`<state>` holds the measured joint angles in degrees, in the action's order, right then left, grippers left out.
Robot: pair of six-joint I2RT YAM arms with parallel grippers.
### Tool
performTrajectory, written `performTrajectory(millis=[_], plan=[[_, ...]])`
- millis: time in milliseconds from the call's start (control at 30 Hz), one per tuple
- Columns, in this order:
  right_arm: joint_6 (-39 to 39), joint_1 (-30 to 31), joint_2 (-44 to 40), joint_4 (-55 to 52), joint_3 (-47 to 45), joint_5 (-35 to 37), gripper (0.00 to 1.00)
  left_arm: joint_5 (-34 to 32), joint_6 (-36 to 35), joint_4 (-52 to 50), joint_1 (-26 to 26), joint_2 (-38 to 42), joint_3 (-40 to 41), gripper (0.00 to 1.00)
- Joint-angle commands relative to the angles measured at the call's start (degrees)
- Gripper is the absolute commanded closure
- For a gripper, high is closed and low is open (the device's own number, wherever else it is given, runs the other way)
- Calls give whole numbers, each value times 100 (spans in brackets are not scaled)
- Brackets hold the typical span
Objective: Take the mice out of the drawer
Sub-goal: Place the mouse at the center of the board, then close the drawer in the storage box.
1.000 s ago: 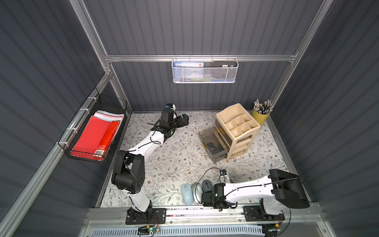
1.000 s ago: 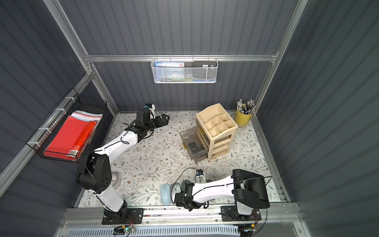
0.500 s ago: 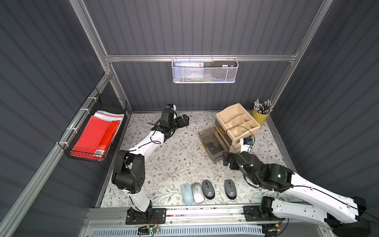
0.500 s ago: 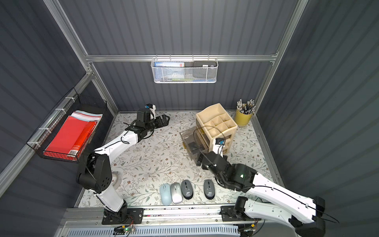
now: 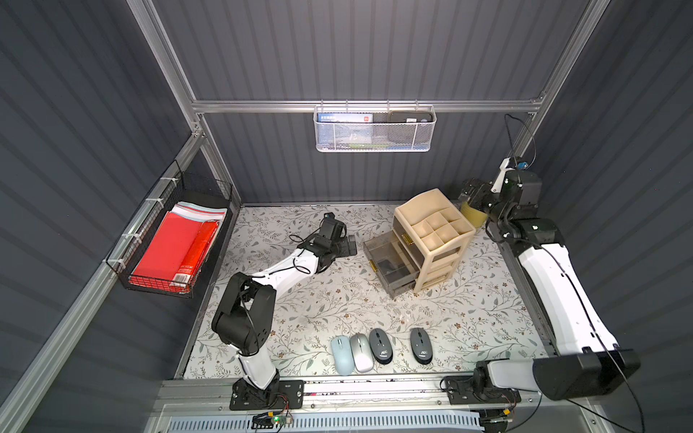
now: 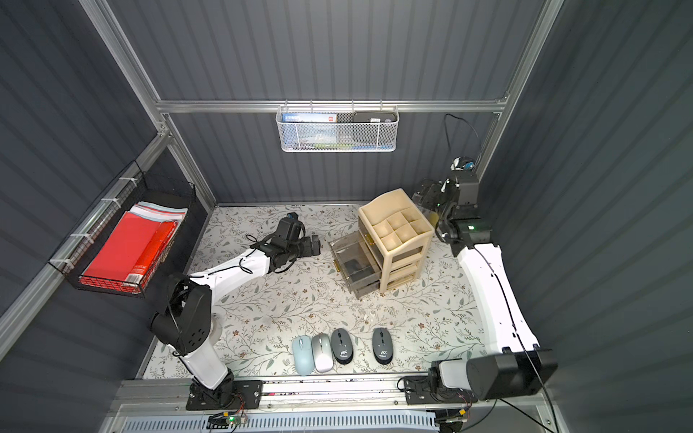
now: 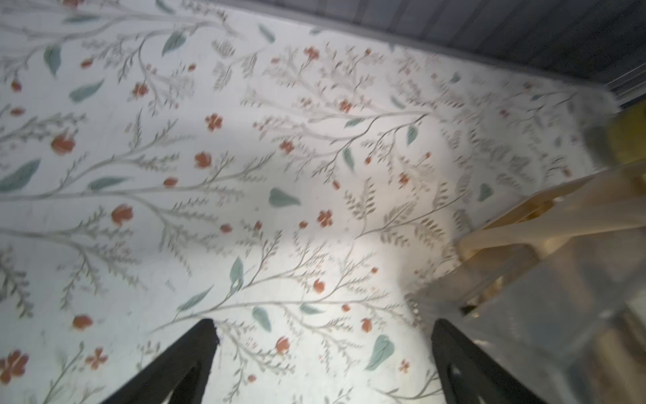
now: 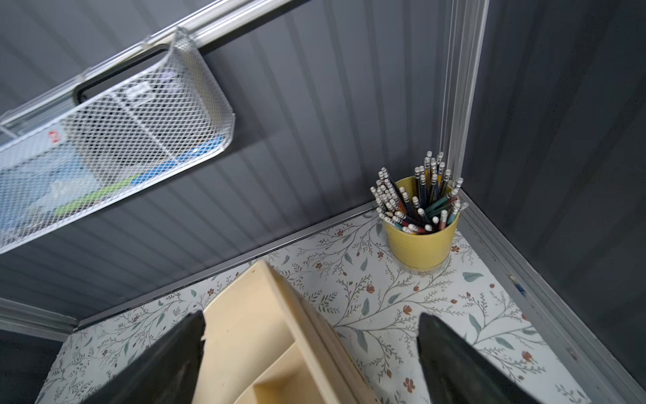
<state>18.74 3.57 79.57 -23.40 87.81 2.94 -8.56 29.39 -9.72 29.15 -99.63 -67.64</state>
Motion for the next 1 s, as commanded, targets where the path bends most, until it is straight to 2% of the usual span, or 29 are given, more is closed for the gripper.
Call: performTrajectory(millis=[0, 100, 200, 433, 600, 733, 833, 967], plan=[[-36, -513, 264, 445, -304, -1473, 1, -521, 361, -201, 303, 386, 320, 1], [112, -753, 352, 959, -844, -1943, 1, -737, 650, -164, 528, 478, 644, 1], [315, -857, 441, 1417, -1360, -2469, 1, -555, 718, 211, 786, 458, 825, 1], [433, -730, 945, 1593, -1854, -3871, 1, -378, 655, 522, 1511, -378, -317, 1], [412, -162, 1043, 1726, -2254, -3851, 1, -19, 440, 723, 1586, -1194, -1289, 1], [467, 8, 1044, 1841, -2471, -3787, 1, -108, 334, 558, 1586, -1686, -1818, 1], [314, -22, 1013, 1668, -2387, -3549, 1, -307, 307, 442, 1592, -1579, -1816, 1], [178, -66, 1028, 1499, -2162, -3500, 1, -890, 225, 61, 1570, -1195, -1767, 1]])
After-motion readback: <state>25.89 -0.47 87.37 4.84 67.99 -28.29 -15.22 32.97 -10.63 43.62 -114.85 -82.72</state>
